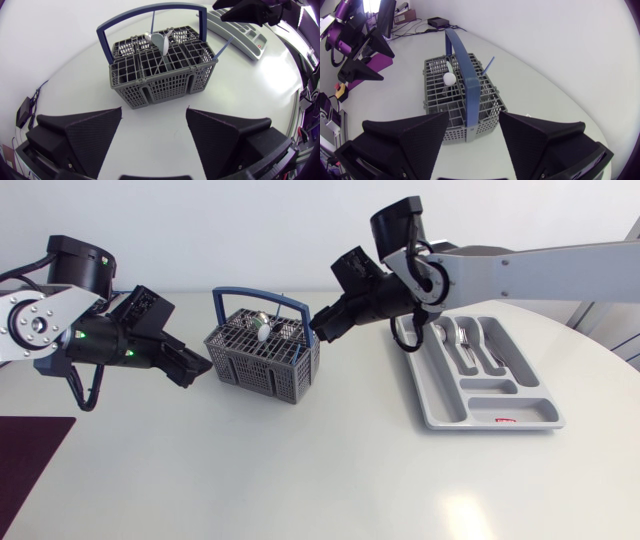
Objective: Unload the cutlery basket into the drawer organizer.
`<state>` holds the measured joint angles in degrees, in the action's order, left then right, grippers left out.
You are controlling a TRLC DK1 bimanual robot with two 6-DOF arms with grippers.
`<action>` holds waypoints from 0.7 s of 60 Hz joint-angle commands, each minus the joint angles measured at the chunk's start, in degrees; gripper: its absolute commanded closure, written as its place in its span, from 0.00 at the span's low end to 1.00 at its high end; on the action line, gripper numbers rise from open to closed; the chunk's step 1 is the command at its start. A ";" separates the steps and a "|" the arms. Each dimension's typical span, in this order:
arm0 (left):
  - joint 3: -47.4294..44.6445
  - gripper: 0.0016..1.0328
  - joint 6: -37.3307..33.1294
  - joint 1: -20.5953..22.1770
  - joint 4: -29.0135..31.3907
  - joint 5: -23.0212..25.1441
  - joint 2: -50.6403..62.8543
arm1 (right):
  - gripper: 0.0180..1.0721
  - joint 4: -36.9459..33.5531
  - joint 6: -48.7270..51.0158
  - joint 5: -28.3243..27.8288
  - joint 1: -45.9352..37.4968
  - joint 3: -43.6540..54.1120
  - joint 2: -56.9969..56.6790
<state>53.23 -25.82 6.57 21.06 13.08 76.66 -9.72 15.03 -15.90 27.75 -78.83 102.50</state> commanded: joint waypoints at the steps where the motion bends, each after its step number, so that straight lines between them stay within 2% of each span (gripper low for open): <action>1: 0.03 0.09 -1.77 0.38 -0.40 0.37 1.03 | 0.41 -1.10 -1.14 -0.62 0.82 -3.79 3.41; 15: 0.12 0.09 -1.77 0.38 -0.40 0.45 0.33 | 0.44 -2.77 -1.49 -0.36 2.14 -12.14 11.14; 17: 0.12 0.09 -1.77 0.38 -0.40 0.54 0.15 | 0.49 -3.56 -1.49 -0.27 2.31 -13.55 12.37; 23: 0.03 0.09 -1.69 0.38 -0.32 0.81 -0.37 | 0.74 -4.26 -1.40 -0.01 2.49 -15.48 14.04; 26: -0.06 0.09 -1.69 0.38 -0.32 0.89 -0.55 | 0.78 -4.44 -1.05 -0.10 2.49 -15.39 14.13; 30: -0.32 0.09 -1.77 0.11 -0.32 1.07 -0.99 | 0.88 -4.79 -0.09 -0.45 2.40 -14.16 13.52; 35: -0.50 0.09 -1.77 -0.15 -0.32 1.51 -1.43 | 0.93 -4.79 1.67 -1.24 1.96 -11.61 11.76; 42: -0.94 0.09 -2.21 -0.59 -0.32 2.21 -2.04 | 0.94 -5.49 4.75 -3.52 1.08 -7.48 8.77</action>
<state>53.23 -26.48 6.44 20.95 14.33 75.99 -13.50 16.82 -17.63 29.47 -90.37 113.80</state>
